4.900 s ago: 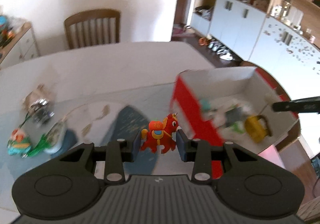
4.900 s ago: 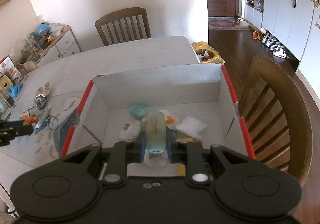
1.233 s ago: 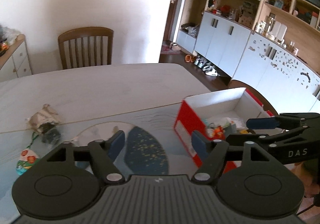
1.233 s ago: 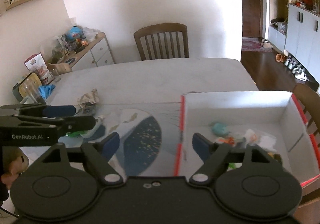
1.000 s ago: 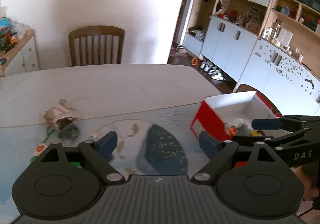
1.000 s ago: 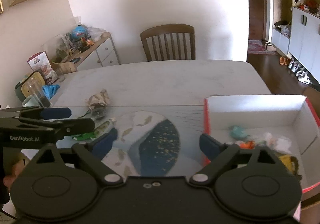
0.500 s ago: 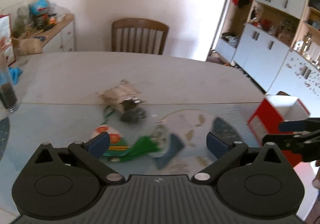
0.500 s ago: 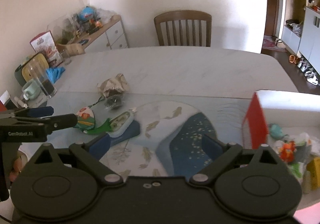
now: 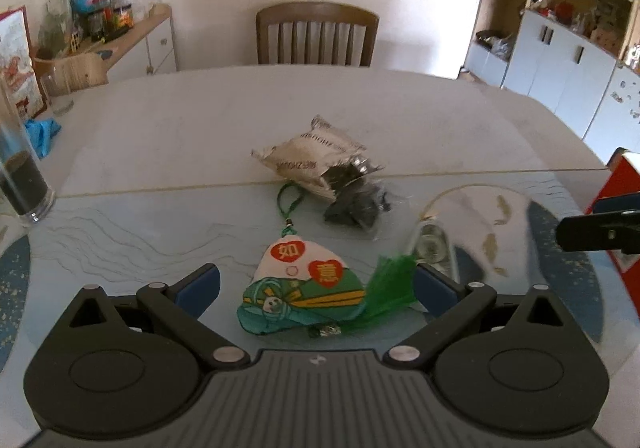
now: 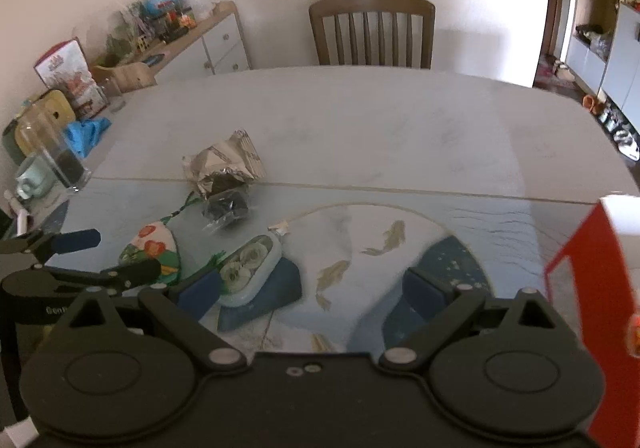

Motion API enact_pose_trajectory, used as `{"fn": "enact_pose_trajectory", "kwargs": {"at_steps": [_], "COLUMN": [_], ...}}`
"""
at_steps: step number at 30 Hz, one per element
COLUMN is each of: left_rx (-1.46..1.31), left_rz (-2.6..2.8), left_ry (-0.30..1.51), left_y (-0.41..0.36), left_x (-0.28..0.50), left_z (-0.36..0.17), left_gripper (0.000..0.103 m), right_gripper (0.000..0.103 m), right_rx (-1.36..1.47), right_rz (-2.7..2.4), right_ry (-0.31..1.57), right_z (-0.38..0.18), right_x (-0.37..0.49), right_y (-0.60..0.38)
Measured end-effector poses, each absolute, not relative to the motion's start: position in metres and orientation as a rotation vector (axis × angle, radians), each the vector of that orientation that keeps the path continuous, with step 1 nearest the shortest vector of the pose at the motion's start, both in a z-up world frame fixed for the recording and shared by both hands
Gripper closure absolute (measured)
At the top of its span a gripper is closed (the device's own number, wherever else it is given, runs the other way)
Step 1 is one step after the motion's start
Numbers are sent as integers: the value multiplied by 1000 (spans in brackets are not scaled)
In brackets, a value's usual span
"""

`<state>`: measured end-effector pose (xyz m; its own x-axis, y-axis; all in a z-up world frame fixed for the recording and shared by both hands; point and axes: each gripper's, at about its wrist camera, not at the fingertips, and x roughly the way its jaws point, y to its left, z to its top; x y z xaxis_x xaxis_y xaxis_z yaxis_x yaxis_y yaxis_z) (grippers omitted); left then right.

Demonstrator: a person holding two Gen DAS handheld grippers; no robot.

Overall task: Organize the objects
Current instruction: 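Grasp the green lucky charm pouch with the left gripper while the right grasps the white tape dispenser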

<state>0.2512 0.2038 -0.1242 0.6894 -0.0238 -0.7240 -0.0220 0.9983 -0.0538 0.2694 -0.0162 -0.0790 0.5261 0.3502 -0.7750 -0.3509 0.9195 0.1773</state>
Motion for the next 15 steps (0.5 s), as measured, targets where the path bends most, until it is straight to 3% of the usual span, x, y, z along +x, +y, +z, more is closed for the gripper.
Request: {"fn": "enact_pose_trajectory", "kwargs": {"at_steps": [15], "left_rx": [-80], "left_rz": [5], "left_ry": [869], "left_y": [213], "left_x": [275], "left_z": [-153], "left_gripper": [0], "right_gripper": [9], "right_rx": [11], "right_rz": [327], "right_ry": [1058], "right_z": [-128], "right_x": [325], "right_y": [40]}}
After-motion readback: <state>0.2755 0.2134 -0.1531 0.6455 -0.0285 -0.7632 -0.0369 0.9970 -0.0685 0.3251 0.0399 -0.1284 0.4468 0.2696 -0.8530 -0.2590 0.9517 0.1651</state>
